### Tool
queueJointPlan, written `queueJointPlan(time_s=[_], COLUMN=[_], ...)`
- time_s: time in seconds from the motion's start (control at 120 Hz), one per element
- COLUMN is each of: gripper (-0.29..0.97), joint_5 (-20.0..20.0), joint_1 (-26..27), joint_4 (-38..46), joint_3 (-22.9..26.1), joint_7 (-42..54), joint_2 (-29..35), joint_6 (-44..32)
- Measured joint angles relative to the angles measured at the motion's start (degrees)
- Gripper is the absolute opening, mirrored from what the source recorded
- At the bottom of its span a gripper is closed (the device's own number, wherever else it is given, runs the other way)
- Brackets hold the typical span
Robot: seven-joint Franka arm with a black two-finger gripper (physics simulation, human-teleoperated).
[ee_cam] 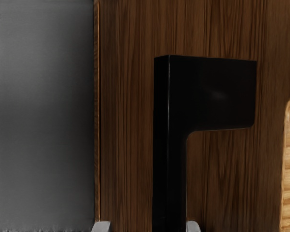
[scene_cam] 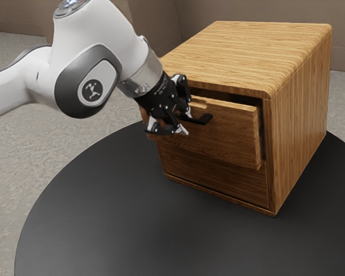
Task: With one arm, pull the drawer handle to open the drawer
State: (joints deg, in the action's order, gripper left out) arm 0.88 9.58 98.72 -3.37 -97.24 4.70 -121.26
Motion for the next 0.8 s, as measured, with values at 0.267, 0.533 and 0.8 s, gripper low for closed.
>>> queueJointPlan(time_s=[0.267, 0.533, 0.8], gripper=[-0.06, -0.11, -0.08], joint_5=[-0.9, -1.7, -1.9], joint_1=[0.9, 0.1, -0.5], joint_4=[6.4, 10.7, 13.0], joint_3=[-0.1, -0.5, -0.1], joint_7=[-0.7, -1.0, -1.3], joint_2=[5.7, 10.3, 13.8], joint_6=[0.0, 0.0, -0.2])
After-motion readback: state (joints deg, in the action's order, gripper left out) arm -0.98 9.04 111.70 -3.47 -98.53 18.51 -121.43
